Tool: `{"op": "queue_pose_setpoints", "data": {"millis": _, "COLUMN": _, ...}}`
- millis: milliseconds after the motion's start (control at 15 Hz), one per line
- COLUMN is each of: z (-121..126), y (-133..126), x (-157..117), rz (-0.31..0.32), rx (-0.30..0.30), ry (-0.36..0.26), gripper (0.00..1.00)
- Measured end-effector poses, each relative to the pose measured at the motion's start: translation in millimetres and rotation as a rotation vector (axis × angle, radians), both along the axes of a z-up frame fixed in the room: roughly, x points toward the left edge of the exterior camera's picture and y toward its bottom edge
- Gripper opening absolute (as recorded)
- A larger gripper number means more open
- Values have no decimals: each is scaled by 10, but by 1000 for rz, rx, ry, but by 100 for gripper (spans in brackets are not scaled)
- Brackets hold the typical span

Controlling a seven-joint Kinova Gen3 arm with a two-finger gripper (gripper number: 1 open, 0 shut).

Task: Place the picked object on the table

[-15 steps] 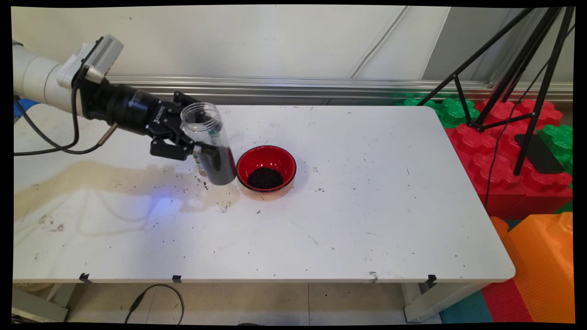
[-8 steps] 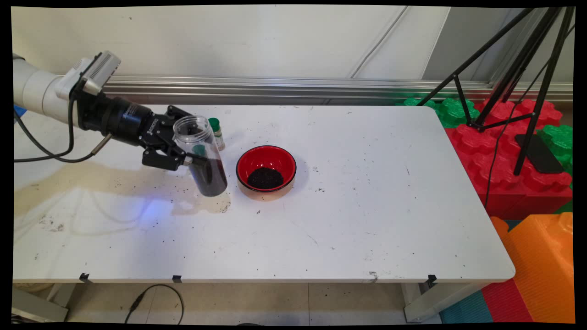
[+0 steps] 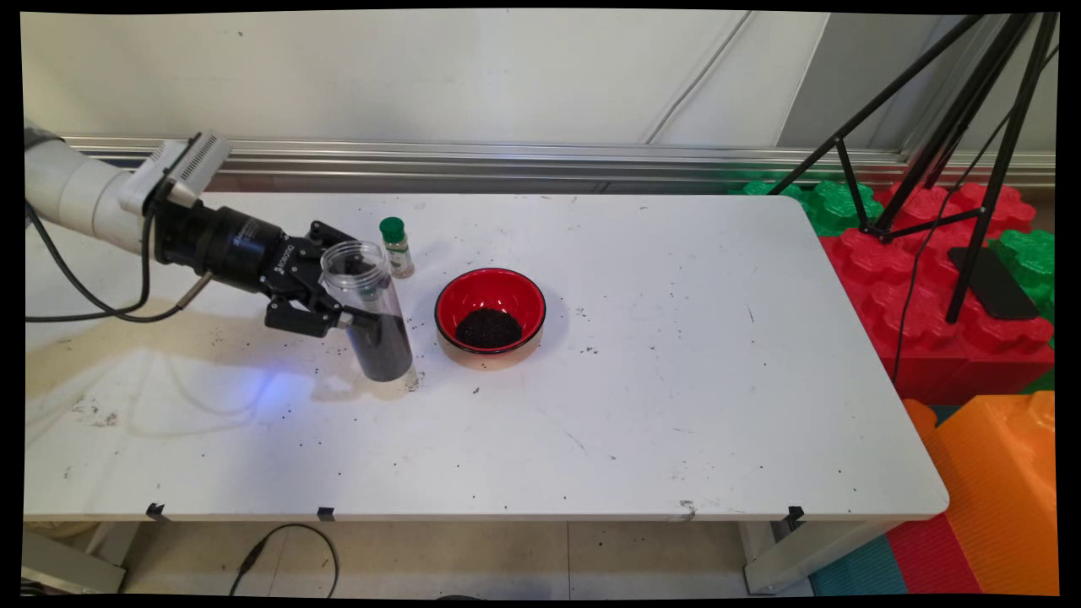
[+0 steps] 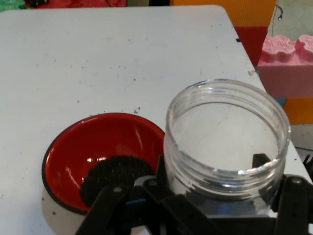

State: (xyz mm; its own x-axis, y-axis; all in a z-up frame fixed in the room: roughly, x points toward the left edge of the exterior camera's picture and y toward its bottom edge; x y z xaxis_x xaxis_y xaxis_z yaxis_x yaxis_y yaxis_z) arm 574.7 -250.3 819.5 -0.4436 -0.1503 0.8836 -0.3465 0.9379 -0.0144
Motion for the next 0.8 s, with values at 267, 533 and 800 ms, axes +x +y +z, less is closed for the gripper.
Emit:
{"op": "queue_pose_setpoints", "data": {"millis": 267, "z": -122, "y": 0, "x": 11, "rz": 2, "rx": 6, "ry": -13, "gripper": 0}}
{"op": "queue_pose_setpoints", "data": {"millis": 533, "z": -235, "y": 8, "x": 28, "rz": 4, "rx": 12, "ry": -29, "gripper": 0}}
{"op": "queue_pose_setpoints", "data": {"millis": 800, "z": -351, "y": 22, "x": 42, "rz": 6, "rx": 19, "ry": -46, "gripper": 0}}
